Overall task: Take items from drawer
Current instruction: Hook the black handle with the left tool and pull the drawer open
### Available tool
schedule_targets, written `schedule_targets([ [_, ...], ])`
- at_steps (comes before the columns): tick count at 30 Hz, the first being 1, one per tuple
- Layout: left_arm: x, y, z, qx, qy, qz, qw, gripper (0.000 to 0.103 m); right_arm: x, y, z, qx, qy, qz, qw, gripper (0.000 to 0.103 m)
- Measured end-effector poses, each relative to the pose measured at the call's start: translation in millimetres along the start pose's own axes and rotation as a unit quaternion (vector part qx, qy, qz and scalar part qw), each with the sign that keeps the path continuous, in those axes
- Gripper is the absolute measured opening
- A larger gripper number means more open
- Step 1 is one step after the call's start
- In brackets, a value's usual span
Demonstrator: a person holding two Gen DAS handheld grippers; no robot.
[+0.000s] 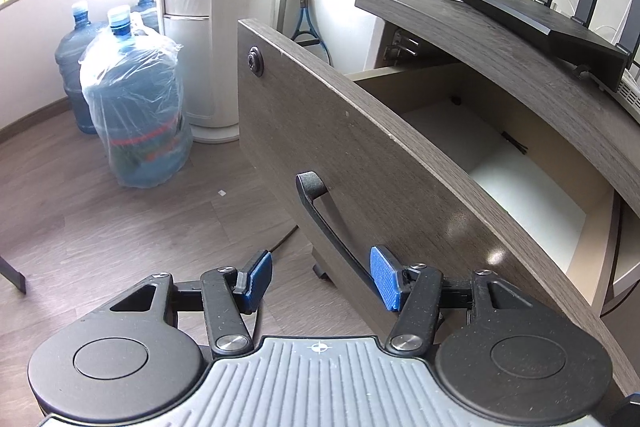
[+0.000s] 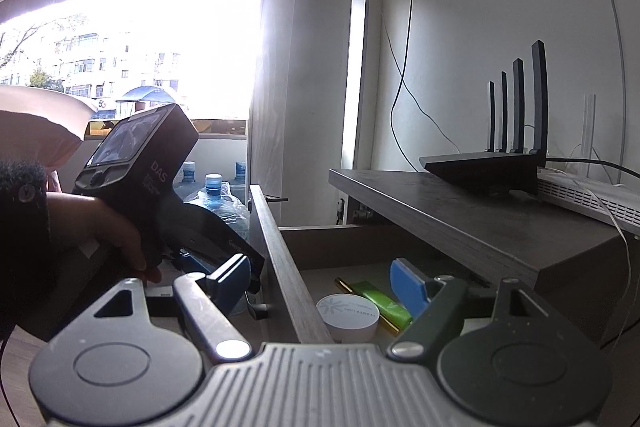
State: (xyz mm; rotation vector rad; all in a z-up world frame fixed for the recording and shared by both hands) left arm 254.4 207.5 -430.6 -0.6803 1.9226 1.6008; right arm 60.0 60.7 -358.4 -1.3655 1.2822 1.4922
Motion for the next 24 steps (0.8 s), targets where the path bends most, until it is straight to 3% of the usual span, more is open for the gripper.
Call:
schedule_targets([
  [24,17,21,32,-0.015,0.003,-0.017,0.9997,0.063,-8,5,3,-0.087,-0.030,0.002,0.996,0.079],
])
Point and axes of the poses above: each gripper's, at about its wrist camera, not at the fingertips, and y roughly against the way its jaws point, z to its left, x to its underside, the point moved 5 cm from there along -y, roughly the way its jaws point, and after that the axes turned 2 degrees about -z, right-handed, at the moved point
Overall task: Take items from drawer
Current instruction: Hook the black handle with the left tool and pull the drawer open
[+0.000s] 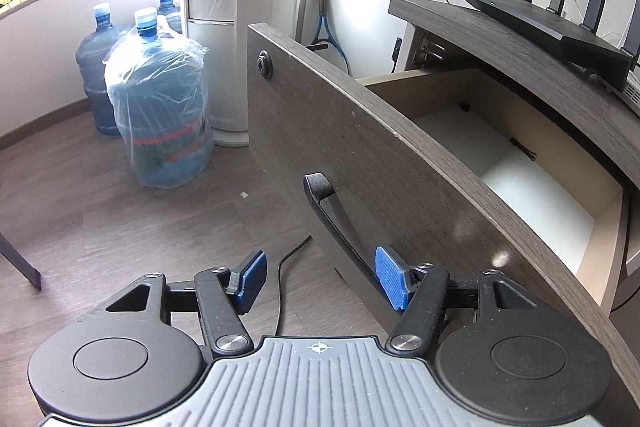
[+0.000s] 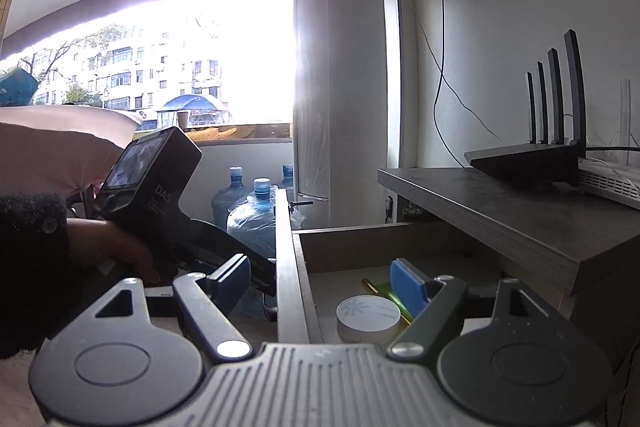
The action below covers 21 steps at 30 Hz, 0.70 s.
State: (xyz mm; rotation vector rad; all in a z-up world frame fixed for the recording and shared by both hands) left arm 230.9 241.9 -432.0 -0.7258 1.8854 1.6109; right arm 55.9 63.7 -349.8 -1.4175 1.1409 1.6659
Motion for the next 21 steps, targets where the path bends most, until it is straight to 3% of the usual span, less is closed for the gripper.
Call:
schedule_targets([
  [3,2,2,4,0.000,0.001,-0.001,1.0000,0.063,-3,2,-4,-0.029,-0.021,0.001,0.999,0.079],
  [9,6,7,11,-0.003,0.007,-0.005,1.0000,0.063,-9,0,-12,-0.040,-0.038,-0.001,0.998,0.079],
  [21,15,18,28,-0.008,0.018,-0.009,0.9998,0.063,-14,-19,-50,-0.001,-0.052,0.010,0.999,0.079],
])
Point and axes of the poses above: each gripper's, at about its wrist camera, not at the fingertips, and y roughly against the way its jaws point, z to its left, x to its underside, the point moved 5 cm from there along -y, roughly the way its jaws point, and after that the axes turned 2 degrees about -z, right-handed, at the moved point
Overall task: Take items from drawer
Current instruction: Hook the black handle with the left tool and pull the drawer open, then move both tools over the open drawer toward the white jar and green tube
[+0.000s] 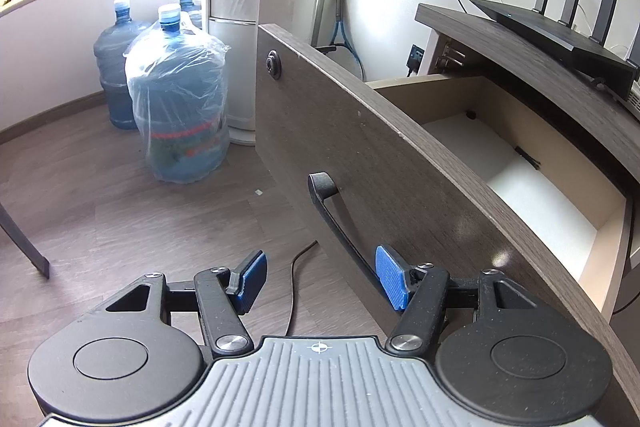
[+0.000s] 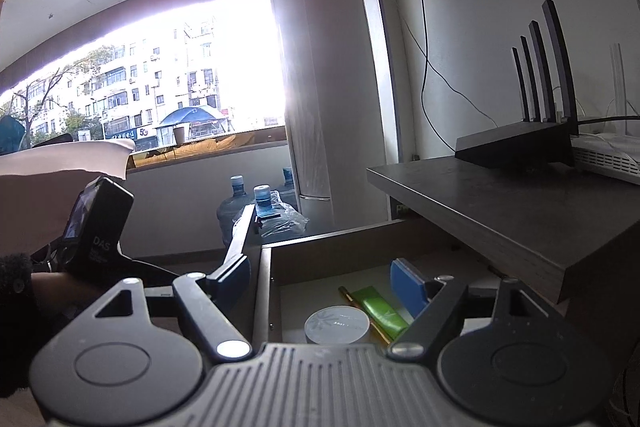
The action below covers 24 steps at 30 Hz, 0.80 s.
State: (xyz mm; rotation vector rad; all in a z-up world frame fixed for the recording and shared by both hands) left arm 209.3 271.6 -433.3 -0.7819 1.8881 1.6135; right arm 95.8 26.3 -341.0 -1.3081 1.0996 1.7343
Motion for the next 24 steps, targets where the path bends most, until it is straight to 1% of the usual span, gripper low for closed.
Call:
schedule_targets([
  [2,1,2,3,-0.001,0.001,-0.001,1.0000,0.063,2,-5,-5,0.007,0.000,0.008,1.000,0.079],
  [9,3,8,9,-0.008,0.031,0.000,0.9995,0.062,11,-28,-21,0.027,0.003,0.038,0.999,0.079],
  [11,-2,16,7,-0.032,0.014,-0.011,0.9993,0.062,13,-35,-24,0.031,0.005,0.047,0.998,0.079],
  [14,-15,33,8,-0.049,-0.001,-0.042,0.9979,0.062,15,-44,-25,0.030,0.010,0.058,0.998,0.079],
  [16,-26,44,10,-0.052,-0.001,-0.061,0.9968,0.062,17,-52,-23,0.028,0.019,0.072,0.997,0.080],
  [19,-43,52,5,-0.046,-0.009,-0.081,0.9956,0.063,21,-63,-19,0.019,0.033,0.096,0.995,0.081],
  [21,-54,52,-6,-0.034,-0.028,-0.087,0.9952,0.066,23,-70,-17,0.013,0.041,0.114,0.993,0.082],
  [24,-68,48,-27,-0.020,-0.077,-0.092,0.9926,0.072,24,-81,-14,0.002,0.048,0.139,0.989,0.083],
])
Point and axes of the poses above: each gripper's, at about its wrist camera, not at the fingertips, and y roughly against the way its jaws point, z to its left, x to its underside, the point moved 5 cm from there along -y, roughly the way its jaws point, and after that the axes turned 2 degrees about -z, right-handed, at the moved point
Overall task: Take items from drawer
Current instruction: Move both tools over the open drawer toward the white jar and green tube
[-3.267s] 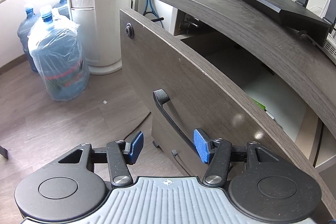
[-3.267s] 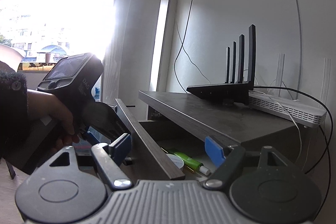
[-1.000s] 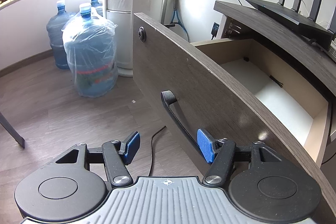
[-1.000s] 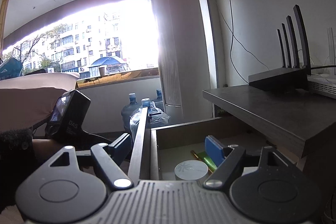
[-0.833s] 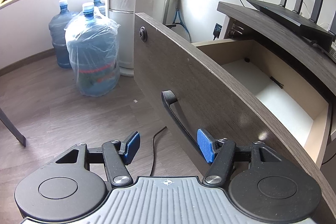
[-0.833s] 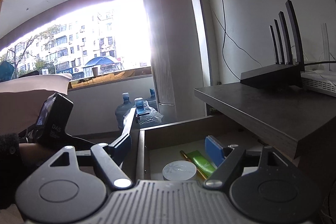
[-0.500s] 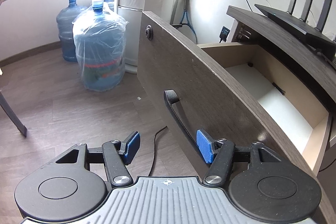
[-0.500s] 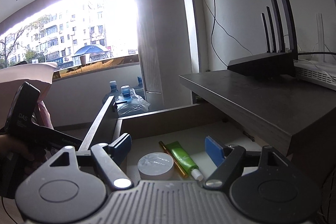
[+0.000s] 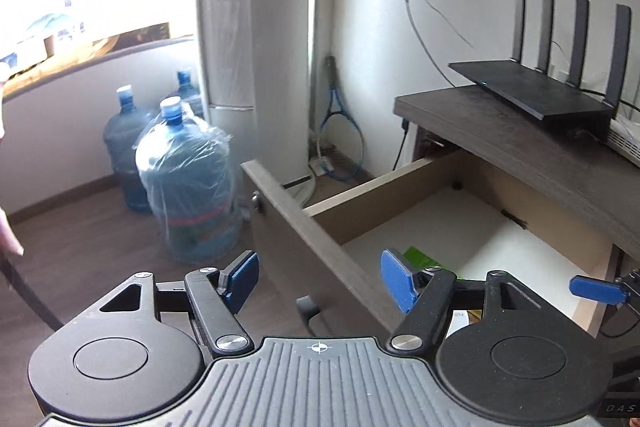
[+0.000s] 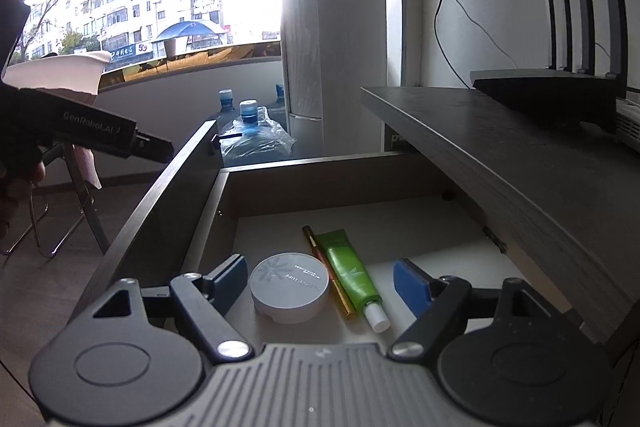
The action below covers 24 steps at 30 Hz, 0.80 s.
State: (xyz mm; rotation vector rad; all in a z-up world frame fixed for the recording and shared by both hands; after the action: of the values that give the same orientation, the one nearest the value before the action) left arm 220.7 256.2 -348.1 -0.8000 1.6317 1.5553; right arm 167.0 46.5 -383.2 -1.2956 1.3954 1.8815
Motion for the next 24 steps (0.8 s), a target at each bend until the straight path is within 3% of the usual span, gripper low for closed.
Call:
schedule_targets([
  [4,-16,-18,-28,0.016,-0.079,0.005,0.9967,0.081,-4,-14,5,-0.007,0.026,0.030,0.999,0.088],
  [9,-32,-42,-52,0.016,-0.173,0.009,0.9847,0.091,-13,-27,14,-0.021,0.067,0.060,0.996,0.091],
  [10,-34,-49,-57,0.023,-0.187,0.017,0.9820,0.092,-14,-31,14,-0.026,0.069,0.068,0.995,0.096],
  [16,-38,-78,-66,0.007,-0.244,0.040,0.9689,0.095,-21,-58,18,-0.059,0.087,0.116,0.988,0.097],
  [24,-44,-97,-66,0.026,-0.265,0.058,0.9620,0.101,-17,-91,19,-0.065,0.148,0.187,0.969,0.094],
])
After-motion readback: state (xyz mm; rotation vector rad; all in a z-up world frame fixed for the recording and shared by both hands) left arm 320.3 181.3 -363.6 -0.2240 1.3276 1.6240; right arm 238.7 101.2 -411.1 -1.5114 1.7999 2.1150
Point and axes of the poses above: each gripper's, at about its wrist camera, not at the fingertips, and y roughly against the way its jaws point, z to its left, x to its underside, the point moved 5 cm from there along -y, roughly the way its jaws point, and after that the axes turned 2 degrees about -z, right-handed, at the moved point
